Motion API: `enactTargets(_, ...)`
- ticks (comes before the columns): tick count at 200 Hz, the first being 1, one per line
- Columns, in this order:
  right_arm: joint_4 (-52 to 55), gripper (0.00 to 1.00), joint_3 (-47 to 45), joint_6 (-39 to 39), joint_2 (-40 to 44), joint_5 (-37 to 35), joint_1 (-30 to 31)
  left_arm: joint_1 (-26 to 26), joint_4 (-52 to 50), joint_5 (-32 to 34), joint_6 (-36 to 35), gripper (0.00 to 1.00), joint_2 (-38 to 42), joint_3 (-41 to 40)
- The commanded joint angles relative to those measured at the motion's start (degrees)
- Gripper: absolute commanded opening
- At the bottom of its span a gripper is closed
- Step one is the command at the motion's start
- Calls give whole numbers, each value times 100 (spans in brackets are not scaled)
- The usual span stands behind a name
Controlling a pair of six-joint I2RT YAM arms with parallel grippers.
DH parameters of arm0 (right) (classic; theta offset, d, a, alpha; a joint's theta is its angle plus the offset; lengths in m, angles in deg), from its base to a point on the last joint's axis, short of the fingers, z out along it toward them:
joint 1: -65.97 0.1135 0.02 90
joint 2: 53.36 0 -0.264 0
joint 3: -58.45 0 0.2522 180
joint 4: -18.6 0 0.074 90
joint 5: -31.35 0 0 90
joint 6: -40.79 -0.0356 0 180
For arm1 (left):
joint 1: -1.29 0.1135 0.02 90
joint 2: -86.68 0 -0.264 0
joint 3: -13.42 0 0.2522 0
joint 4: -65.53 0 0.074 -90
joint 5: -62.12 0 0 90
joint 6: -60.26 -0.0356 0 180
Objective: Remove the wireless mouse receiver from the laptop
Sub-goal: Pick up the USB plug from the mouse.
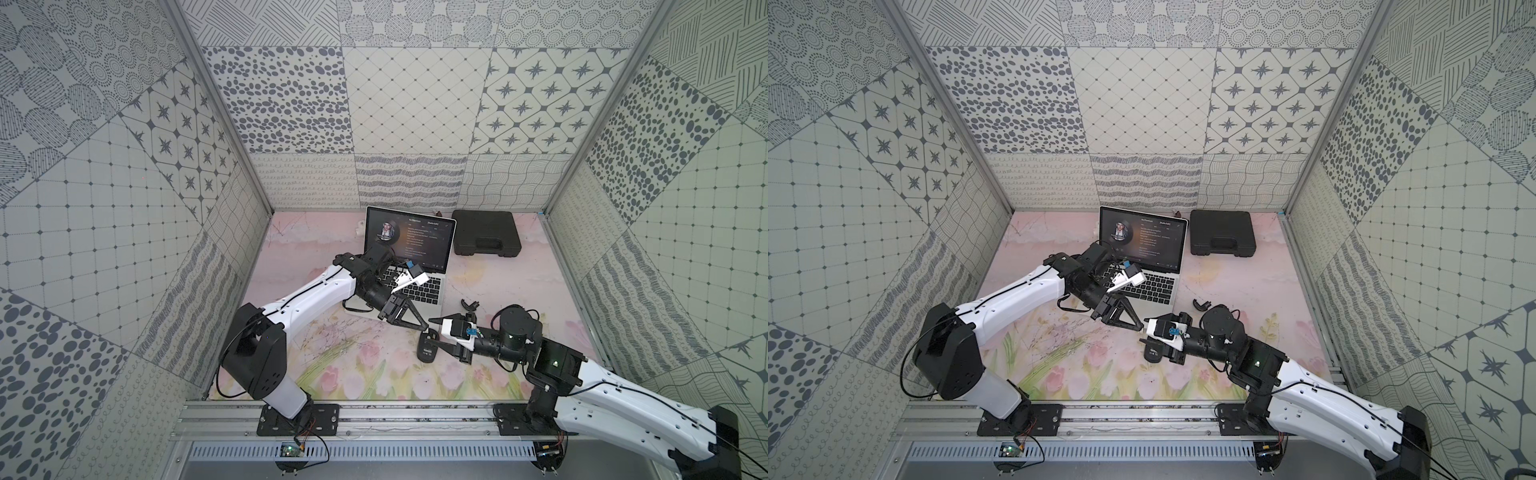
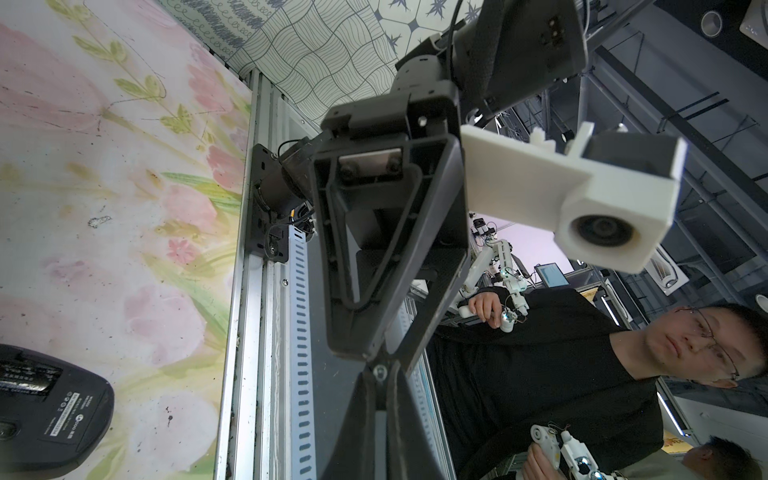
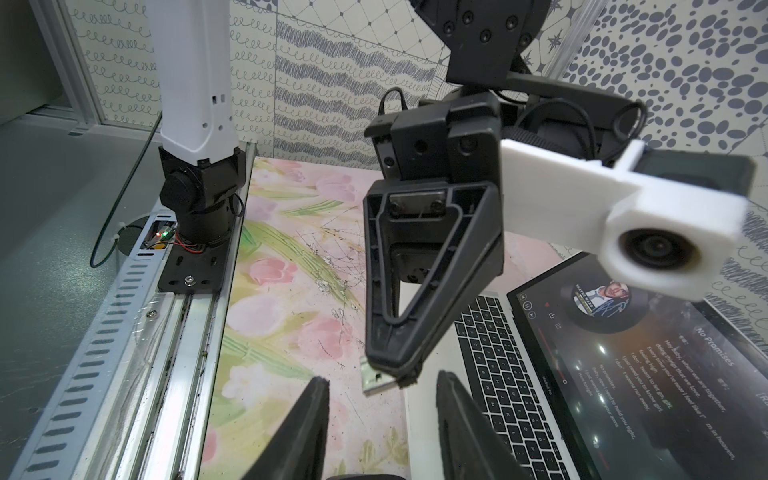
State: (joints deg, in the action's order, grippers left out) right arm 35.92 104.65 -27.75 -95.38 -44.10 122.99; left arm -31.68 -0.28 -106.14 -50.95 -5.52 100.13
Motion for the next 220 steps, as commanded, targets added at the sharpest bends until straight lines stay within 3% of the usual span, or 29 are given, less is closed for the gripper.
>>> enactTargets(1,-338,44,25,63,-34,-200,77,18,-188,-313,-221,0,-65,26)
enactTargets(98,-454,19,26,281,-202,-449,108,27,-279,-158,-107,0,-198,149)
enactTargets(128,-508,14,-21,341,-244,-576,108,121,-90,-68,279,24,-306,176)
enactTargets(149,-606,13,-95,286,-254,-710,108,216,81,-67,594,67,-390,197)
enactTargets(150,-612,13,-101,283,-254,-718,113,223,86,-62,593,70,-392,195)
enactTargets(153,-628,13,-113,274,-258,-741,109,229,103,-40,614,93,-395,201)
enactTargets(156,-641,13,-113,265,-262,-768,108,256,166,9,663,99,-388,201)
enactTargets(182,-740,13,-286,147,-259,-1092,108,596,1561,614,1953,99,-175,-195)
enactTargets(220,-1146,13,-478,-528,-274,-2386,108,1210,4316,2140,4575,100,247,-1322)
